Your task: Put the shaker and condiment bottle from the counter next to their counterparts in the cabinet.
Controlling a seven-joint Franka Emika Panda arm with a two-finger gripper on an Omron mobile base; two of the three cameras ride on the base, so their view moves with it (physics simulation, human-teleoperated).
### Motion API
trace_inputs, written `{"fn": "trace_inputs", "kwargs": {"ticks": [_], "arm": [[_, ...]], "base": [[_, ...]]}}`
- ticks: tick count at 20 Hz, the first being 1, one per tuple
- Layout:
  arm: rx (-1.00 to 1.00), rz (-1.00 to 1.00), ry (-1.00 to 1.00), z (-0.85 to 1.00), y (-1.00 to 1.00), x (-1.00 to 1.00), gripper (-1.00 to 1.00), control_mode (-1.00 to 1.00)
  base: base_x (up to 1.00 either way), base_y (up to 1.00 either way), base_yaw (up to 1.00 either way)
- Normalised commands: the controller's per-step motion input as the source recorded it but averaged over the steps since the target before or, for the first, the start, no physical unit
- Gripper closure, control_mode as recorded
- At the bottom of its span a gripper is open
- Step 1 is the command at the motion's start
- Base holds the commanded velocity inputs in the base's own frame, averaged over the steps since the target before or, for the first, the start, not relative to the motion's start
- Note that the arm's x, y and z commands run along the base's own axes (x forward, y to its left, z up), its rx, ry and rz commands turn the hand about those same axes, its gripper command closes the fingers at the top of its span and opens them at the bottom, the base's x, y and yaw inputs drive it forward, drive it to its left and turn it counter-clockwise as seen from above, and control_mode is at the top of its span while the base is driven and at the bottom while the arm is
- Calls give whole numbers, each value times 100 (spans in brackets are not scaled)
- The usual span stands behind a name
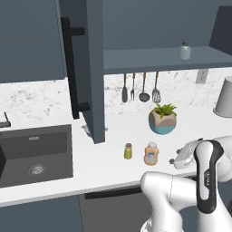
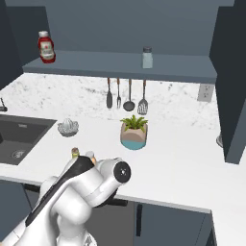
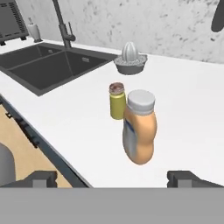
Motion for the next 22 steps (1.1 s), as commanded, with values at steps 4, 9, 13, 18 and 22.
{"fn": "trace_inputs", "kwargs": {"ticks": [4,9,13,18,22], "arm": [[0,0,-9,-6,12,1,-100,-100],[0,0,-7,-8,19,2,-100,-100],[0,0,-3,-9,10,10,-100,-100],[0,0,0,-18,3,35,-100,-100],[0,0,0,-15,7,27,-100,-100]], "base": [[0,0,0],[0,0,0],[0,0,0],[0,0,0],[0,0,0]]}}
